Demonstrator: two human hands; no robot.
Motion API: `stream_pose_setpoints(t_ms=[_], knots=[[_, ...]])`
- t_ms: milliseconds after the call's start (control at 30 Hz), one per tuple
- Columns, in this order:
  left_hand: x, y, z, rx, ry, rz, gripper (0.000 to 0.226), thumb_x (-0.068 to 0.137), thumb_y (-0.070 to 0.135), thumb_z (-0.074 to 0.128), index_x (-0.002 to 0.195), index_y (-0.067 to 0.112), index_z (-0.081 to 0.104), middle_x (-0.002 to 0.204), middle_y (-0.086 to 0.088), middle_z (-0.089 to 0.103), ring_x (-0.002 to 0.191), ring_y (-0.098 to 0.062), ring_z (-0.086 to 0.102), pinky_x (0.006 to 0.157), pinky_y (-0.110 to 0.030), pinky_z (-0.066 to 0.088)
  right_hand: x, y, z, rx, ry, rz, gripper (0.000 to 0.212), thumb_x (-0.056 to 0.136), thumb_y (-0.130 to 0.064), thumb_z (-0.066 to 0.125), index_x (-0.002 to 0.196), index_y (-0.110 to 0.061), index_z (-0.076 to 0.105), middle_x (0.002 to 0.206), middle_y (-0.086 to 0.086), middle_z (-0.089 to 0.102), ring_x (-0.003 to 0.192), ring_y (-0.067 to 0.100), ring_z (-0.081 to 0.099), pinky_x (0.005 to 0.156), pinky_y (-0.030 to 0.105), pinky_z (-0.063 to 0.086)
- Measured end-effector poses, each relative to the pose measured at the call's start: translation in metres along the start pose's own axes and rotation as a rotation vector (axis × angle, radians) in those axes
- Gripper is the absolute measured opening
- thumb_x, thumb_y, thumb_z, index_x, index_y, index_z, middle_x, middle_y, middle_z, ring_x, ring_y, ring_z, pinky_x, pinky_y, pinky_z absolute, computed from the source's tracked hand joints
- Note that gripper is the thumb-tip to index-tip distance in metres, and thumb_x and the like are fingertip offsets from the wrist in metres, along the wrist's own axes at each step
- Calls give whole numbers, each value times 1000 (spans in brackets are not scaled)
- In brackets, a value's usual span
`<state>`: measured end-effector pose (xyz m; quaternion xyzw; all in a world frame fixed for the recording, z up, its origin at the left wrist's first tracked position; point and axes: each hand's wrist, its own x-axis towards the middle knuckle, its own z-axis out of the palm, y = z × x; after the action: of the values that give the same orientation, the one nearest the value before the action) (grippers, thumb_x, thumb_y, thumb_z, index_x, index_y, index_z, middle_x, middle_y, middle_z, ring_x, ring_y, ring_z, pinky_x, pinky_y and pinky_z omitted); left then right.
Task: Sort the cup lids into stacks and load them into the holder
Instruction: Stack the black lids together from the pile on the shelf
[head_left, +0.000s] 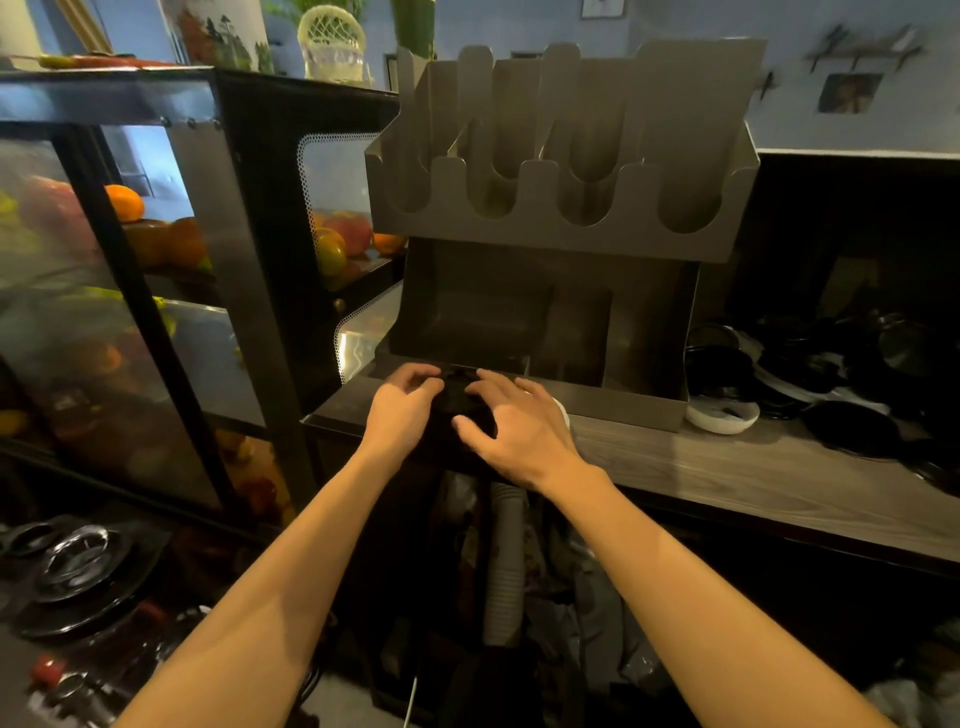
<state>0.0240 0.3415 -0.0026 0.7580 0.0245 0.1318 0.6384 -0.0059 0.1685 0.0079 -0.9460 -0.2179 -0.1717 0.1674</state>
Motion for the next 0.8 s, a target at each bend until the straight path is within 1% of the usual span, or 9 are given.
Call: stream_pose_setpoints(t_ms=[67,133,267,367,433,500,567,700,800], knots=[[-1,1,0,2,-9,-3,15,97,21,61,106,31,69,105,2,68,98,-16,67,91,-42,58,2,-2,2,-48,34,15,61,93,-68,49,138,-28,55,144,-3,47,130,16,44,113,34,26],[1,0,-2,-13,-15,-19,16,94,20,62,104,30,69,105,0,68,98,-19,67,91,-44,58,3,-1,2,-40,47,21,60,92,-69,50,137,-30,57,137,-5,50,124,15,46,109,32,29],[4,-2,-1,3,-12,-14,11,93,22,63,98,30,68,103,-3,69,98,-22,67,89,-43,56,2,5,2,-7,14,-5,54,98,-58,49,145,-31,51,155,-9,43,140,11,39,116,30,16],[5,-5,1,32,12,-25,6,92,30,64,97,31,66,101,-3,70,95,-21,68,90,-45,58,1,4,4,-38,-13,-25,54,100,-52,45,148,-29,47,160,-7,37,143,10,36,121,34,10],[5,-5,1,33,17,-40,8,91,27,65,97,31,65,102,-3,70,96,-21,68,90,-46,58,1,2,5,-56,14,-16,57,98,-57,44,147,-28,49,158,-6,41,141,11,38,121,36,9],[7,-5,1,22,12,-44,10,93,23,64,100,30,66,105,-2,68,99,-21,66,86,-41,58,3,1,5,-72,36,12,65,93,-70,43,144,-30,53,147,-5,48,135,14,42,118,38,16],[9,-5,1,21,-1,-44,13,94,22,63,104,31,66,109,-1,66,102,-19,65,82,-35,56,5,0,5,-83,21,25,70,90,-76,44,144,-31,53,141,-6,51,130,15,44,115,37,20],[13,-5,0,23,-35,-66,19,90,20,65,99,36,71,111,0,67,105,-19,65,93,-42,56,4,2,1,-81,-30,10,67,94,-70,43,149,-32,46,154,-8,45,140,12,37,116,34,13],[18,-3,-4,22,-80,-92,23,88,15,68,98,35,72,111,1,68,106,-19,65,96,-41,55,11,1,-8,-156,-123,-12,65,96,-66,43,152,-31,42,158,-6,40,145,14,34,120,38,9]])
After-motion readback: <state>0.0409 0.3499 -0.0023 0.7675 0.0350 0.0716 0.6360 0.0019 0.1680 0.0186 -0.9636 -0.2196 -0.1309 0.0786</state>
